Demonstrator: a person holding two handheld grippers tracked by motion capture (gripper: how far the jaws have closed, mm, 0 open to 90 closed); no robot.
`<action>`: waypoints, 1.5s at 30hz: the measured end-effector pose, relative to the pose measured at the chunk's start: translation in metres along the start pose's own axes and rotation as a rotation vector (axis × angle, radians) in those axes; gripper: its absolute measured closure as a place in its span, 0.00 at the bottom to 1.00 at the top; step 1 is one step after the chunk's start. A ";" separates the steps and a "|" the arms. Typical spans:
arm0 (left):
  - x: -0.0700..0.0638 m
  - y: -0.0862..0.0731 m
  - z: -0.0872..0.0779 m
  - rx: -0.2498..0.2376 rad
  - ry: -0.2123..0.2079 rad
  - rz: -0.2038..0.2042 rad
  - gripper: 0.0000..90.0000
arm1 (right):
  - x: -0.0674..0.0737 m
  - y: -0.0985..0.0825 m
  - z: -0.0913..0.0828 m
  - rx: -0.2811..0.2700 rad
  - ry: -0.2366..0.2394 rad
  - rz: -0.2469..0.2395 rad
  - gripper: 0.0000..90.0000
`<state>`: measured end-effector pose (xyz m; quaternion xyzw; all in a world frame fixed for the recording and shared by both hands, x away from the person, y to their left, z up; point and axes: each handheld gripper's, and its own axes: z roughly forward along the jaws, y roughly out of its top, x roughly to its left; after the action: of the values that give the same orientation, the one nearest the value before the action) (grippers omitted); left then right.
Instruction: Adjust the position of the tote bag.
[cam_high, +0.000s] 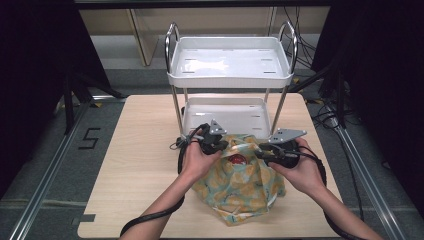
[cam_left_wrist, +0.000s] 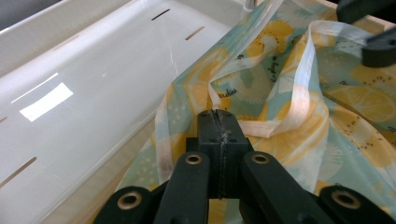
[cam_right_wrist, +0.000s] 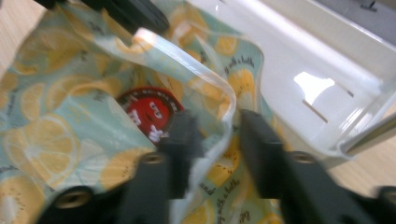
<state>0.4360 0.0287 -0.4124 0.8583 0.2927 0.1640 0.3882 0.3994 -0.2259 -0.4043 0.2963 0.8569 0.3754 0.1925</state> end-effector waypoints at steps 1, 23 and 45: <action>0.000 -0.001 -0.003 -0.021 -0.003 -0.009 0.99 | 0.000 0.000 0.001 0.011 0.000 0.006 0.85; -0.021 -0.005 -0.004 0.010 -0.069 0.171 0.75 | -0.006 0.001 0.015 0.042 -0.023 0.122 1.00; 0.001 -0.020 0.027 0.061 -0.033 -0.044 0.99 | -0.018 -0.023 0.037 0.091 -0.038 0.098 0.97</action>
<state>0.4435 0.0243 -0.4451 0.8657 0.3102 0.1323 0.3699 0.4250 -0.2309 -0.4434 0.3532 0.8538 0.3393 0.1765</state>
